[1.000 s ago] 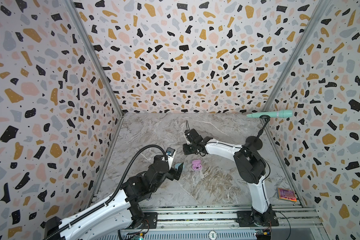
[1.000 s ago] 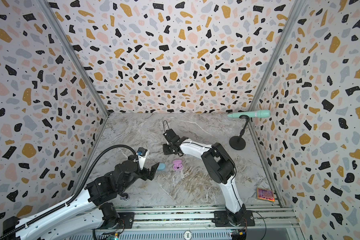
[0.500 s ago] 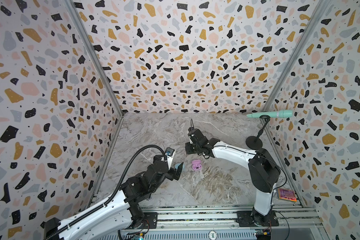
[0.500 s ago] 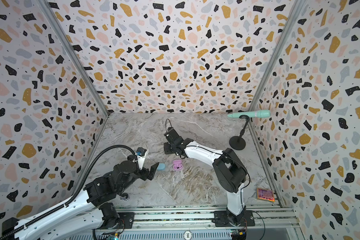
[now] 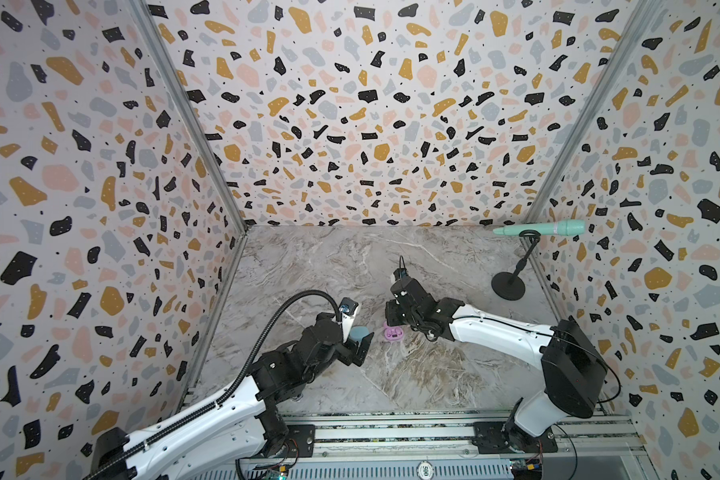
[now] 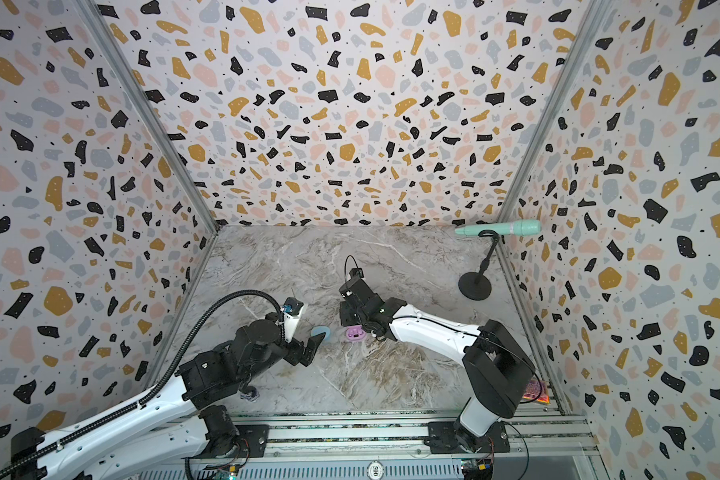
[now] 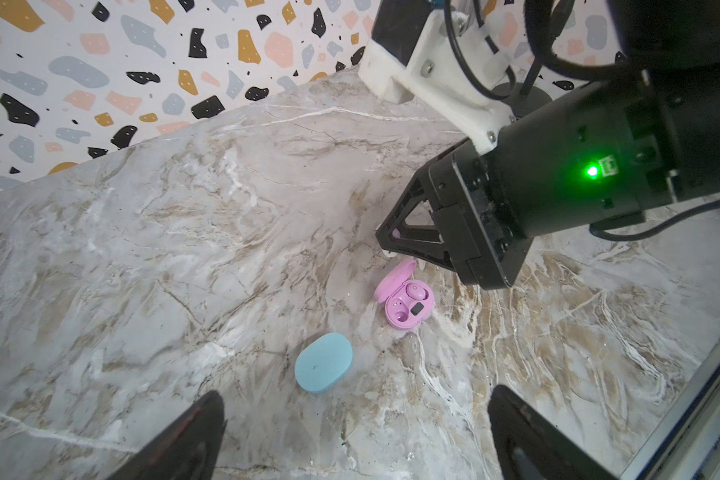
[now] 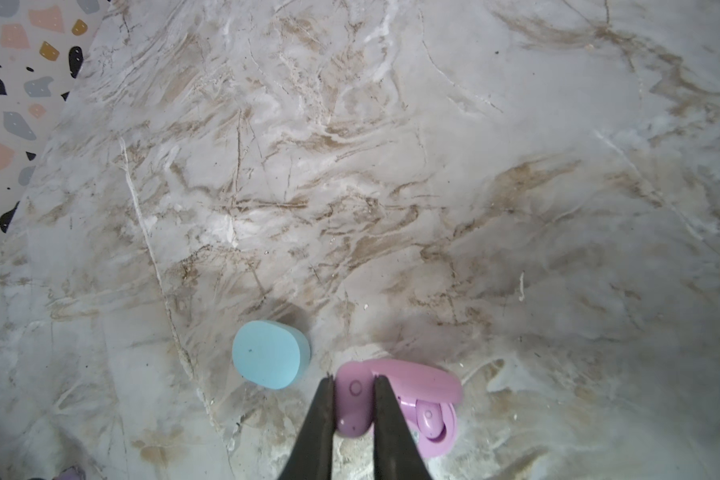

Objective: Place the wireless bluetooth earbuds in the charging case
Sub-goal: 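Carry the pink earbud over the open pink case with the right gripper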

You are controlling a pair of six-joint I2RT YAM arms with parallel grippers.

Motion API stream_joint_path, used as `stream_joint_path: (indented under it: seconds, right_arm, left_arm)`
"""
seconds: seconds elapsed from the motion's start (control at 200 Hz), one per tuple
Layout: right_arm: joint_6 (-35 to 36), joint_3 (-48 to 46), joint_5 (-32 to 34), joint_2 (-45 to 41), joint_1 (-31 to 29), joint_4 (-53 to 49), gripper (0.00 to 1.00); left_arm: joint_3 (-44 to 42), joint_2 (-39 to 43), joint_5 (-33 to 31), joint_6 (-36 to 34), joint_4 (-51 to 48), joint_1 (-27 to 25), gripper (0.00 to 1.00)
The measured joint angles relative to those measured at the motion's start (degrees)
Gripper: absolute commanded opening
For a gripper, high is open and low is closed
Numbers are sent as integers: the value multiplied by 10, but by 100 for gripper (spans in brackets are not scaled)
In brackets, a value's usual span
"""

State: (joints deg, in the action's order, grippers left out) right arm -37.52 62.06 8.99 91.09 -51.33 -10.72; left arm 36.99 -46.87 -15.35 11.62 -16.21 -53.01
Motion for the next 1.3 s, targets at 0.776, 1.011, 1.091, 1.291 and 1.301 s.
stream_joint_path:
  seconds: [0.776, 1.011, 1.091, 1.291, 1.301]
  right_arm:
    - [-74, -77, 67, -37, -89, 9, 11]
    - [-85, -81, 83, -36, -91, 13, 11]
    - [-88, -82, 89, -34, -91, 14, 11]
    - [-100, -85, 99, -21, -91, 18, 11]
    - [-101, -85, 99, -19, -91, 18, 11]
  left_arm:
    - [0, -26, 49, 0, 0, 0, 100]
    - [0, -30, 49, 0, 0, 0, 100]
    - [0, -31, 49, 0, 0, 0, 100]
    - [0, -33, 49, 0, 0, 0, 100]
    - [0, -33, 49, 0, 0, 0, 100]
